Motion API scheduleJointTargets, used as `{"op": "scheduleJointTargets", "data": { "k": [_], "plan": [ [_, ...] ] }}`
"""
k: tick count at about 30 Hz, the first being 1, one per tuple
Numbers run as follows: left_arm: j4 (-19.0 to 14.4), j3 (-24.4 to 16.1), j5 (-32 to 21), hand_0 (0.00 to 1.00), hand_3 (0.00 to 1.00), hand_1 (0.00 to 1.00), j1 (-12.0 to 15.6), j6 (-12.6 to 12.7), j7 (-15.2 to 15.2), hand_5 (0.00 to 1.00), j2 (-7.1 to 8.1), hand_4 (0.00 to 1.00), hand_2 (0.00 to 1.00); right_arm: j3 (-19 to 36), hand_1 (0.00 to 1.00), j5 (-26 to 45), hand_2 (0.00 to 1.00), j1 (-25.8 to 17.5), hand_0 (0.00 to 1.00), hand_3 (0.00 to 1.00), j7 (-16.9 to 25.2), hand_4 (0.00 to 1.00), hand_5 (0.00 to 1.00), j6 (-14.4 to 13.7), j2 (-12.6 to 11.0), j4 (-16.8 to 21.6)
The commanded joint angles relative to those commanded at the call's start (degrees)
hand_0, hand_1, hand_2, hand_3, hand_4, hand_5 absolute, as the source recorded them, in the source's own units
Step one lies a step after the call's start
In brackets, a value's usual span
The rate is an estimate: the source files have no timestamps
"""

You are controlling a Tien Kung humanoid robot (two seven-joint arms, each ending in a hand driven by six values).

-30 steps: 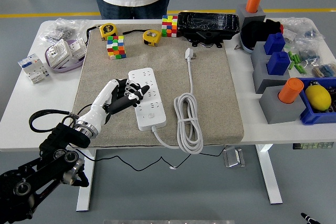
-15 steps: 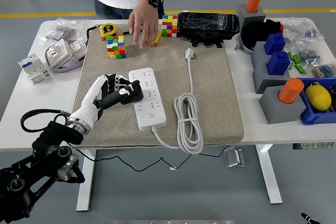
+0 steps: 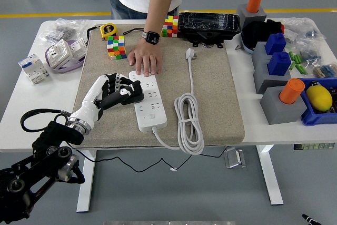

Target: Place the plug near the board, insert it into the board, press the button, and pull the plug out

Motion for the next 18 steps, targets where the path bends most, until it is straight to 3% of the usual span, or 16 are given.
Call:
{"op": "scheduleJointTargets", "data": {
  "k": [1, 2, 6, 7, 8, 13, 14, 16, 18],
  "plan": [
    [0.0, 0.0, 0.0, 0.446, 0.448, 0.519, 0.0, 0.0, 0.1, 0.402, 0.04, 0.812, 0.516, -0.1, 0.639, 0.0, 0.637, 0.0, 0.601, 0.553, 0.0, 0.952, 0.491, 0.0, 0.0, 0.0],
    [0.0, 0.0, 0.0, 0.344, 0.464, 0.494, 0.0, -0.1, 0.1, 0.402, 0.06, 0.811, 0.516, -0.1, 0.639, 0.0, 0.638, 0.0, 0.601, 0.552, 0.0, 0.952, 0.491, 0.0, 0.0, 0.0],
    [-0.9, 0.1, 2.3, 0.344, 0.464, 0.494, 0.0, -0.7, 1.1, 0.402, 0.36, 0.811, 0.516, -0.3, 0.639, 0.0, 0.638, 0.1, 0.601, 0.552, 0.0, 0.952, 0.491, 0.0, 0.0, 0.1],
    [-1.6, -0.2, 4.4, 0.344, 0.464, 0.494, 0.1, -2.0, 2.4, 0.402, 0.47, 0.811, 0.516, -0.3, 0.639, 0.0, 0.638, 0.0, 0.601, 0.552, 0.0, 0.952, 0.491, 0.0, -0.1, 0.1],
    [-2.2, -0.5, 6.8, 0.251, 0.625, 0.32, 0.1, -3.8, 3.8, 0.359, 0.54, 0.824, 0.483, -0.3, 0.639, 0.0, 0.638, 0.0, 0.601, 0.553, 0.0, 0.952, 0.491, 0.0, -0.1, 0.1],
    [-5.0, -0.3, 18.7, 0.251, 0.625, 0.32, -0.8, -14.6, 13.8, 0.359, 0.85, 0.824, 0.483, -0.4, 0.639, 0.0, 0.638, 0.1, 0.601, 0.553, 0.0, 0.952, 0.491, 0.0, -0.2, 0.2],
    [-5.4, -0.1, 20.5, 0.112, 0.768, 0.092, -0.9, -16.1, 15.3, 0.129, 0.86, 0.709, 0.204, -0.4, 0.639, 0.0, 0.638, 0.1, 0.599, 0.552, 0.0, 0.952, 0.491, 0.0, -0.2, 0.2],
    [-6.3, 0.5, 25.7, 0.112, 0.768, 0.092, -1.1, -20.1, 19.5, 0.129, 0.83, 0.709, 0.204, -0.4, 0.639, -0.1, 0.638, 0.2, 0.599, 0.552, 0.0, 0.952, 0.491, 0.0, -0.2, 0.3],
    [-6.6, 1.0, 30.5, 0.112, 0.768, 0.092, -1.2, -21.9, 21.9, 0.129, 0.74, 0.709, 0.204, -0.5, 0.639, -0.1, 0.638, 0.2, 0.599, 0.552, 0.0, 0.952, 0.491, 0.0, -0.2, 0.4]
  ]
}}
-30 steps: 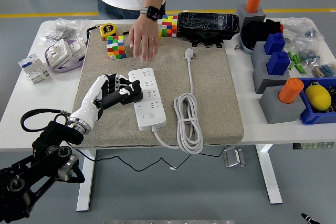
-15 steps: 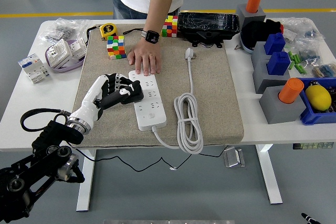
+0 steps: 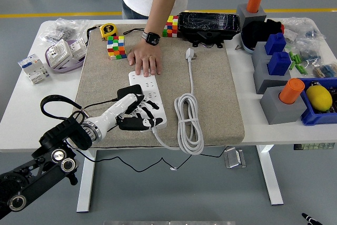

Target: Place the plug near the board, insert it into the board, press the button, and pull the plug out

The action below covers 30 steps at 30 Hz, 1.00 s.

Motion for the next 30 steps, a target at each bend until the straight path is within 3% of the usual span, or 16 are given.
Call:
{"op": "scheduleJointTargets", "data": {
  "k": [1, 2, 9, 30],
  "plan": [
    [0.1, 0.3, 2.0, 0.112, 0.768, 0.092, -0.1, -0.5, 1.0, 0.129, -0.09, 0.709, 0.204, 0.0, 0.639, 0.0, 0.638, 0.0, 0.599, 0.552, 0.0, 0.952, 0.491, 0.0, 0.0, 0.0],
    [0.2, 0.5, 3.5, 0.067, 0.836, 0.074, -0.1, -0.9, 1.9, 0.002, -0.18, 0.767, 0.153, -0.1, 0.64, 0.0, 0.637, -0.1, 0.601, 0.553, 0.0, 0.951, 0.491, 0.0, 0.0, 0.0],
    [1.3, 0.8, 6.1, 0.058, 0.839, 0.074, 0.0, -2.1, 4.9, 0.002, -0.49, 0.772, 0.15, 0.1, 0.64, -0.1, 0.639, -0.3, 0.604, 0.553, 0.0, 0.951, 0.491, 0.0, 0.0, 0.0],
    [2.4, 1.4, 4.9, 0.061, 0.832, 0.073, 0.0, -3.1, 5.4, 0.002, -0.85, 0.772, 0.15, 0.8, 0.641, -0.5, 0.636, -0.4, 0.601, 0.553, 0.0, 0.951, 0.491, 0.0, 0.1, 0.2]
  ]
}}
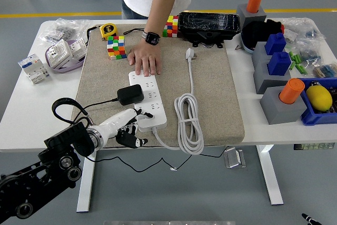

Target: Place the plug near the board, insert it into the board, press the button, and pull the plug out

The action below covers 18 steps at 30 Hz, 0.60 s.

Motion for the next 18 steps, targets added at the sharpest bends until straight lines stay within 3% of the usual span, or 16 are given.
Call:
{"op": "scheduleJointTargets", "data": {
  "k": [12, 13, 14, 18],
  "plan": [
    [1.0, 0.8, 0.7, 0.062, 0.826, 0.073, -0.4, 0.0, 0.3, 0.002, -0.16, 0.771, 0.15, 0.4, 0.638, -0.1, 0.636, -0.1, 0.6, 0.553, 0.0, 0.952, 0.489, 0.0, 0.0, 0.0],
    [0.7, 0.7, 0.4, 0.062, 0.826, 0.073, -0.3, 0.5, -0.6, 0.002, -0.13, 0.771, 0.15, 0.4, 0.638, -0.1, 0.636, -0.1, 0.6, 0.553, 0.0, 0.952, 0.489, 0.0, 0.0, 0.1],
    [0.6, 0.5, 0.2, 0.131, 0.688, 0.087, -0.3, 1.1, -1.7, 0.062, -0.11, 0.665, 0.23, 0.4, 0.64, -0.1, 0.636, -0.1, 0.601, 0.553, 0.0, 0.951, 0.488, 0.0, 0.0, 0.1],
    [1.9, 0.3, -5.3, 0.131, 0.688, 0.087, -0.5, 7.0, -10.1, 0.062, -0.21, 0.665, 0.23, 0.3, 0.64, -0.1, 0.636, -0.2, 0.601, 0.553, 0.0, 0.951, 0.488, 0.0, 0.0, 0.0]
  ]
}}
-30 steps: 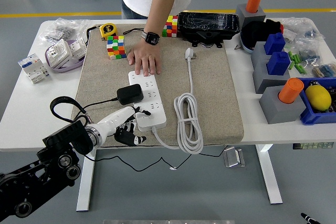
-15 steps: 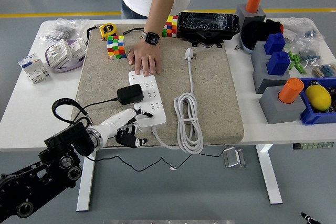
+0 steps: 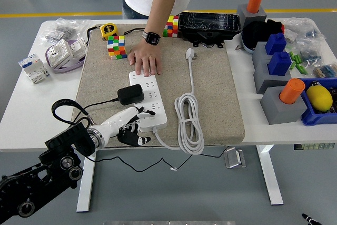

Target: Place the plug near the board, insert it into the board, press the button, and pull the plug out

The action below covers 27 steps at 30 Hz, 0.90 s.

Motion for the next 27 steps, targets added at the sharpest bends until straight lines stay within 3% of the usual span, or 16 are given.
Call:
{"op": "scheduleJointTargets", "data": {
  "k": [2, 3, 8, 9, 10, 14, 15, 20, 21, 26, 27],
  "plan": [
    [1.2, 0.1, -3.2, 0.131, 0.688, 0.087, -0.4, 3.3, -4.4, 0.062, -0.24, 0.665, 0.23, -0.1, 0.64, 0.0, 0.636, 0.0, 0.601, 0.553, 0.0, 0.951, 0.488, 0.0, 0.0, 0.0],
    [2.0, 0.1, -4.7, 0.235, 0.567, 0.209, -0.7, 5.1, -6.8, 0.197, -0.43, 0.782, 0.378, -0.1, 0.64, 0.0, 0.636, 0.1, 0.601, 0.553, 0.0, 0.951, 0.487, 0.0, 0.0, 0.0],
    [5.5, 0.2, -6.0, 0.235, 0.567, 0.209, -2.9, 11.3, -13.7, 0.197, -1.55, 0.782, 0.378, -0.1, 0.64, 0.1, 0.636, 0.1, 0.601, 0.553, 0.0, 0.951, 0.487, 0.0, 0.0, 0.0],
    [6.6, 0.2, -5.3, 0.337, 0.53, 0.396, -3.7, 12.6, -14.8, 0.232, -1.9, 0.827, 0.505, -0.1, 0.64, 0.2, 0.636, 0.1, 0.603, 0.553, 0.0, 0.951, 0.487, 0.0, 0.0, 0.0],
    [7.6, 0.1, -4.3, 0.337, 0.53, 0.396, -4.3, 13.7, -15.4, 0.232, -2.21, 0.827, 0.505, -0.1, 0.64, 0.2, 0.636, 0.1, 0.603, 0.553, 0.0, 0.951, 0.487, 0.0, 0.0, 0.0],
    [11.4, 0.4, 1.7, 0.337, 0.53, 0.396, -6.7, 15.5, -15.2, 0.232, -3.21, 0.827, 0.505, -0.2, 0.64, 0.2, 0.636, 0.0, 0.603, 0.553, 0.0, 0.951, 0.487, 0.0, 0.0, 0.0],
    [12.4, 0.6, 3.5, 0.636, 0.595, 0.653, -7.4, 14.9, -14.4, 0.238, -3.44, 0.867, 0.602, -0.2, 0.64, 0.3, 0.636, 0.0, 0.603, 0.554, 0.0, 0.951, 0.486, 0.0, 0.0, 0.0],
    [17.3, 2.4, 9.7, 0.636, 0.595, 0.653, -10.2, 13.5, -12.1, 0.238, -4.29, 0.867, 0.602, -0.4, 0.64, 0.4, 0.636, 0.0, 0.603, 0.554, 0.0, 0.951, 0.486, 0.0, 0.0, 0.0],
    [17.8, 2.5, 10.4, 0.76, 0.652, 0.738, -10.4, 13.3, -11.7, 0.268, -4.39, 0.917, 0.738, -0.4, 0.64, 0.4, 0.635, 0.0, 0.6, 0.553, 0.0, 0.951, 0.487, 0.0, 0.0, 0.0],
    [20.9, 3.5, 13.2, 0.76, 0.652, 0.738, -12.0, 12.4, -9.7, 0.268, -4.92, 0.917, 0.738, -0.4, 0.64, 0.4, 0.635, 0.0, 0.6, 0.553, 0.0, 0.951, 0.487, 0.0, 0.0, 0.0],
    [21.4, 3.7, 13.3, 0.769, 0.729, 0.753, -12.2, 12.5, -9.6, 0.313, -4.96, 0.997, 0.76, -0.4, 0.64, 0.4, 0.635, 0.0, 0.602, 0.554, 0.0, 0.951, 0.486, 0.1, 0.0, 0.0]
  ]
}}
